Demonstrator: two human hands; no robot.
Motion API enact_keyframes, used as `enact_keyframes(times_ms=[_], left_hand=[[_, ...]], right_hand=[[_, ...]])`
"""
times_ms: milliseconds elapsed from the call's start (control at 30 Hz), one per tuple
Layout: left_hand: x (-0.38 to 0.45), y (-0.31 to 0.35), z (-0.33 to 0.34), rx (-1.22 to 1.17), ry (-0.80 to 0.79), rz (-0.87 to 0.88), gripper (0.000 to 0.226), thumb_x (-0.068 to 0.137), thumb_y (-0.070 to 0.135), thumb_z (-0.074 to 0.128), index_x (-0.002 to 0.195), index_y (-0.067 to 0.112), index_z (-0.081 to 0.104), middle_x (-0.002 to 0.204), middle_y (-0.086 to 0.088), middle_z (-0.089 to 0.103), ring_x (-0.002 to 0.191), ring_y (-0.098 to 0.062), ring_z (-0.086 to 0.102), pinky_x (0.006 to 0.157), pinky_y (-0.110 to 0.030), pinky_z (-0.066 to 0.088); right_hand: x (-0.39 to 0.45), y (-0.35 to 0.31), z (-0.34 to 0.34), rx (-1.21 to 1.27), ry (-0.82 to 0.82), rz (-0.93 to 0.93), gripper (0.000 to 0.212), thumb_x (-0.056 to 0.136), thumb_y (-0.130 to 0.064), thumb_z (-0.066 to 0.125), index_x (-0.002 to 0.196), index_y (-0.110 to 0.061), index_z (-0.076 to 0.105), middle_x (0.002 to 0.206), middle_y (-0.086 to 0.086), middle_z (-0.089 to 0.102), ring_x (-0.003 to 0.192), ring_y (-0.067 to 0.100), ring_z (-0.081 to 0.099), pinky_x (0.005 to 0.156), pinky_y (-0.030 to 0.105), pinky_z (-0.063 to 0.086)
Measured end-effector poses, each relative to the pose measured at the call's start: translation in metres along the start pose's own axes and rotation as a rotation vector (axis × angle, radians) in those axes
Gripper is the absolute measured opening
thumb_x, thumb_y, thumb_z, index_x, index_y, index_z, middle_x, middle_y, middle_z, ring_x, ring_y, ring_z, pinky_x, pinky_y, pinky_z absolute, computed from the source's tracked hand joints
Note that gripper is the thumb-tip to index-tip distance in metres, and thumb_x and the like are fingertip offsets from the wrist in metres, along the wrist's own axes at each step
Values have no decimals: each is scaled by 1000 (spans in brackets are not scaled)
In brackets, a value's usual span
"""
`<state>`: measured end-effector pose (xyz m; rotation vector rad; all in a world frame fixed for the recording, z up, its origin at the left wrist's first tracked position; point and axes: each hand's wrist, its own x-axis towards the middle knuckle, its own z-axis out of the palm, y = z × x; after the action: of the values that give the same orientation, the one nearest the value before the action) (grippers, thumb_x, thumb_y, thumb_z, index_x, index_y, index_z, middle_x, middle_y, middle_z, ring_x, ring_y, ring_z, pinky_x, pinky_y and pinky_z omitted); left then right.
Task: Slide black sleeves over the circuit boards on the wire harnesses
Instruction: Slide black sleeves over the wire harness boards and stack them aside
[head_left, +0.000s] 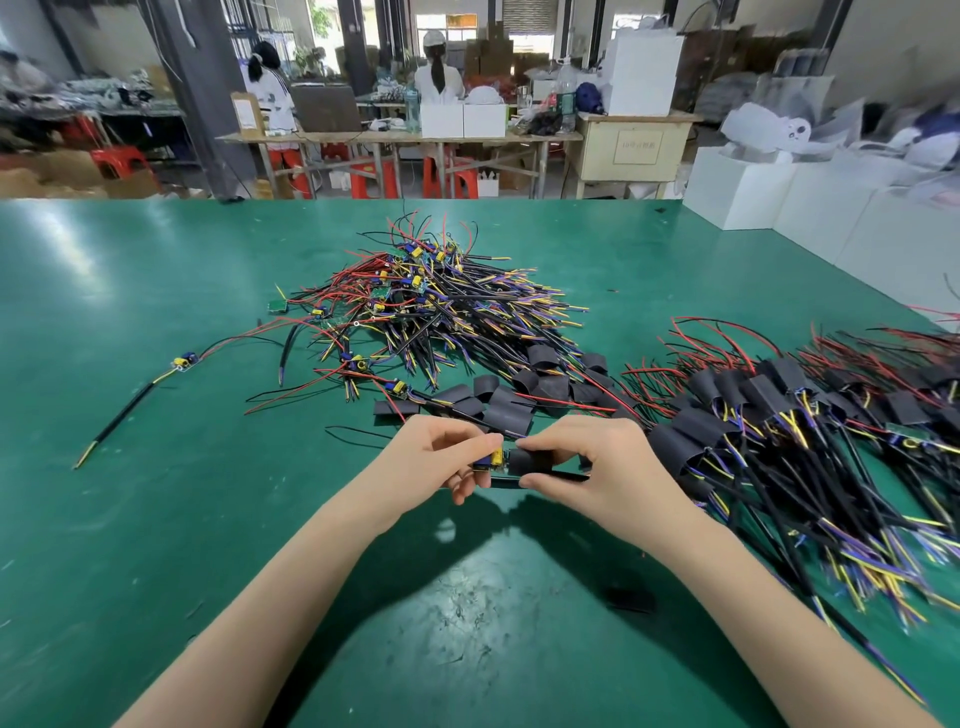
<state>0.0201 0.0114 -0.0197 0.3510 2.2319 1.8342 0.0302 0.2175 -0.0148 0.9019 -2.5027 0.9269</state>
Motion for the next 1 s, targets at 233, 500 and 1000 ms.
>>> enact_keyframes(times_ms=[233,500,1000], left_hand=[[0,-2,-2,-125,-12,-5,25,90,27,63,69,15,67,63,-8,63,46,-13,46,47,-17,41],[2,-5,-5,-240,-27,-30,24,78,43,72,75,19,71,63,-4,62,46,-11,47,44,-20,32],[5,-10,-6,-317,-19,46,20,80,32,68,87,14,63,64,-11,63,46,-14,51,47,-19,46]], right_hand=[[-1,0,0,90,35,0,26,76,-18,81,101,-14,74,89,-4,71,77,2,63,73,6,40],[-2,1,3,76,130,-111,29,80,-17,77,107,-8,72,99,-2,71,89,8,66,83,20,50],[-1,1,8,214,236,-69,24,81,-17,75,103,-9,74,74,-6,63,70,20,60,66,30,49]])
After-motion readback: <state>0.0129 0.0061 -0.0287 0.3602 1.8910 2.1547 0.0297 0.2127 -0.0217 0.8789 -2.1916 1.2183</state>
